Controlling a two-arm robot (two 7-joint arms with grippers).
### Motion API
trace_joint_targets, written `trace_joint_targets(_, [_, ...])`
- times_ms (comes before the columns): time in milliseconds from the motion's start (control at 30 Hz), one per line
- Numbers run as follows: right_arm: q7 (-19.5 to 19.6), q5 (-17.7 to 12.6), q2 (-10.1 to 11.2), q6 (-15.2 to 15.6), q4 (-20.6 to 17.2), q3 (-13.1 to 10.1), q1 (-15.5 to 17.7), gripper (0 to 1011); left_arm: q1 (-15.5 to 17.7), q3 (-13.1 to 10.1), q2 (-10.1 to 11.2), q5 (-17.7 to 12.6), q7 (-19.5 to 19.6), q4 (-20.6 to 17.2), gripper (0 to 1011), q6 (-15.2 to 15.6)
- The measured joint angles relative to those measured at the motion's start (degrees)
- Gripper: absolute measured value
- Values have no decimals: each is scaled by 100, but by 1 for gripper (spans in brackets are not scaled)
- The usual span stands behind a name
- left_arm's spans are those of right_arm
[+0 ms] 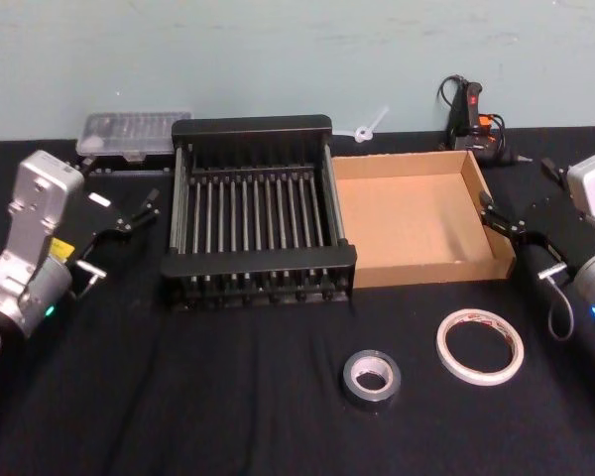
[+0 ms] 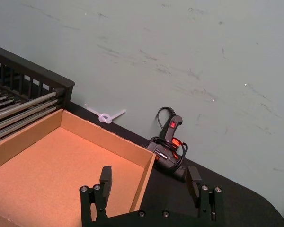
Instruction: Pick up the white tape and place it into the black box , Pick up the silver tape and place it into the brown box.
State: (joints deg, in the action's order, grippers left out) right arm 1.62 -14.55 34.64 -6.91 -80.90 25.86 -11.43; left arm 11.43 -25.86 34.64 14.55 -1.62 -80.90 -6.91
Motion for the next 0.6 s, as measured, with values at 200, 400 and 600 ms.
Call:
trace_joint_targets(200, [0, 0, 0, 0, 0, 0, 0, 1002, 0, 0, 0, 0, 0, 0, 1001, 0])
trace_joint_targets(400, [0, 0, 0, 0, 0, 0, 0, 1002, 0, 0, 0, 0, 0, 0, 1001, 0])
trace_joint_targets(600, [-66, -21, -1, 46, -52, -72, 36, 1002, 0, 0, 0, 0, 0, 0, 1001, 0])
